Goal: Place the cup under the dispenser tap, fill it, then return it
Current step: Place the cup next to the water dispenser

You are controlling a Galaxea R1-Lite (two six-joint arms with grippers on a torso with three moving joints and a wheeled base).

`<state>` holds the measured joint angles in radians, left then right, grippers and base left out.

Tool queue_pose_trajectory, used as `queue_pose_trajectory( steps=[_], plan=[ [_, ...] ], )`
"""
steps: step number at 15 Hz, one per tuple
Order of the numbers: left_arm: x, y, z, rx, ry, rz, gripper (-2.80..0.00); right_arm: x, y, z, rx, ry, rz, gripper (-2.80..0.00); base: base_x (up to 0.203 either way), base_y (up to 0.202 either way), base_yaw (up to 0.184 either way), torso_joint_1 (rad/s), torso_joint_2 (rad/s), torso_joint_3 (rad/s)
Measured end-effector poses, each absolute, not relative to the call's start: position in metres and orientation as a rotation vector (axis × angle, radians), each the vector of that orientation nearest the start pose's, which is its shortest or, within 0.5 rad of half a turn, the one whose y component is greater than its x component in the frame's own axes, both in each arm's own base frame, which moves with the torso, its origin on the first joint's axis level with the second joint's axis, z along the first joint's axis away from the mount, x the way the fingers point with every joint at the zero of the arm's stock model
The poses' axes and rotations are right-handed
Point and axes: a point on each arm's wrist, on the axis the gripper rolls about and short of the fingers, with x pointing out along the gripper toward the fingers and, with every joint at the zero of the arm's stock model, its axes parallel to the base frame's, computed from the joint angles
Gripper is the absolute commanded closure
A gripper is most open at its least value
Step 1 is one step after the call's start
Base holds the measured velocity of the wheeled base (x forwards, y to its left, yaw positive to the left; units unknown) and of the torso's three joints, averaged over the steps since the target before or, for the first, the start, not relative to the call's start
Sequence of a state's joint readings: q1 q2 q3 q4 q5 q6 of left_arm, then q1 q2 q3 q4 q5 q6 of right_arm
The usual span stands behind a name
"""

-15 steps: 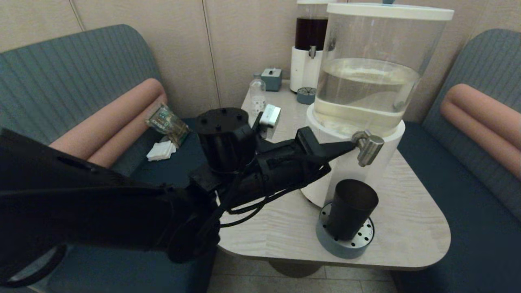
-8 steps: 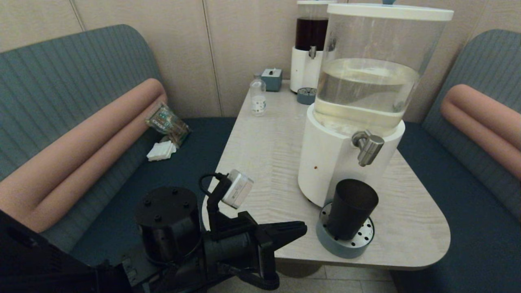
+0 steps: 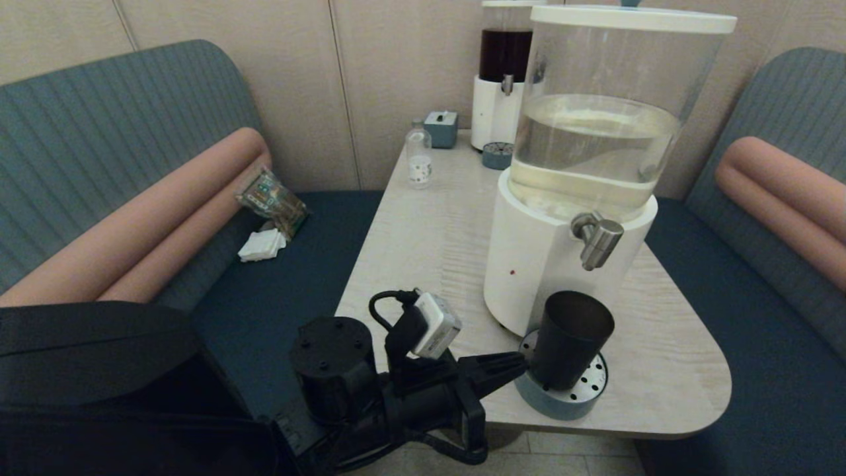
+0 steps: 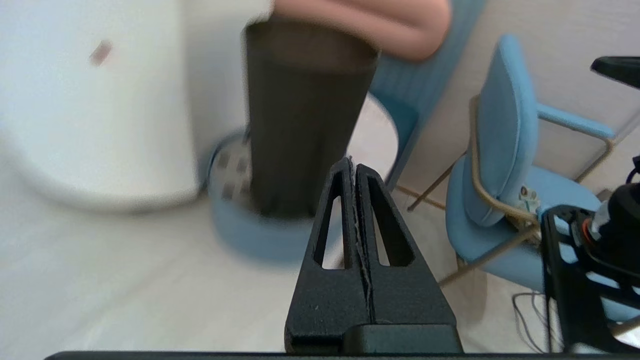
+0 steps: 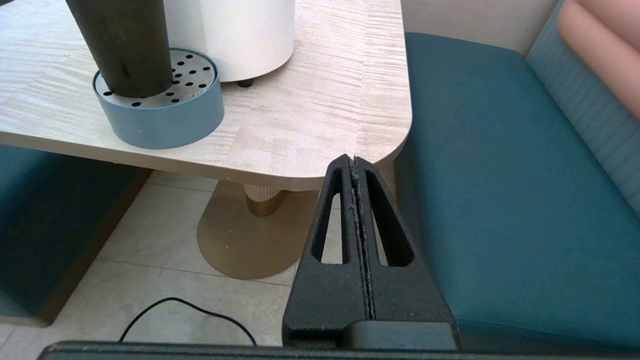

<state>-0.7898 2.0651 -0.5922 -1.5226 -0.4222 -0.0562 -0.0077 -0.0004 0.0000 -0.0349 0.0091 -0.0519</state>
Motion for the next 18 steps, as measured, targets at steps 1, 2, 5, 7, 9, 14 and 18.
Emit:
queue_pose_trajectory(
  steps=[1, 2, 5, 7, 9, 14, 18],
  plan=[
    [0.235, -0.252, 0.100, -0.049, -0.035, -1.231, 0.00, -0.023, 0.000, 0.079, -0.052, -0.035, 0.001, 0.00, 0.000, 0.000, 0.000, 0.000, 0.00, 0.000],
    [0.239, -0.260, 0.095, -0.041, -0.043, -1.243, 0.00, -0.023, 0.000, 0.079, -0.052, -0.035, 0.001, 0.00, 0.000, 0.000, 0.000, 0.000, 0.00, 0.000],
    [0.248, -0.277, 0.081, -0.025, -0.047, -1.268, 0.00, -0.023, 0.000, 0.079, -0.052, -0.035, 0.001, 0.00, 0.000, 0.000, 0.000, 0.000, 0.00, 0.000],
    [0.253, -0.283, 0.076, -0.026, -0.051, -1.274, 0.00, -0.023, 0.000, 0.079, -0.052, -0.035, 0.001, 0.00, 0.000, 0.000, 0.000, 0.000, 0.00, 0.000],
    [0.256, -0.286, 0.072, -0.025, -0.048, -1.287, 0.00, -0.023, 0.000, 0.079, -0.052, -0.035, 0.001, 0.00, 0.000, 0.000, 0.000, 0.000, 0.00, 0.000],
    [0.263, -0.293, 0.069, -0.028, -0.065, -1.288, 0.00, -0.023, 0.000, 0.079, -0.052, -0.035, 0.001, 0.00, 0.000, 0.000, 0.000, 0.000, 0.00, 0.000],
    [0.271, -0.300, 0.066, -0.032, -0.087, -1.287, 0.00, -0.023, 0.000, 0.079, -0.052, -0.035, 0.000, 0.00, 0.000, 0.000, 0.000, 0.000, 0.00, 0.000]
  ],
)
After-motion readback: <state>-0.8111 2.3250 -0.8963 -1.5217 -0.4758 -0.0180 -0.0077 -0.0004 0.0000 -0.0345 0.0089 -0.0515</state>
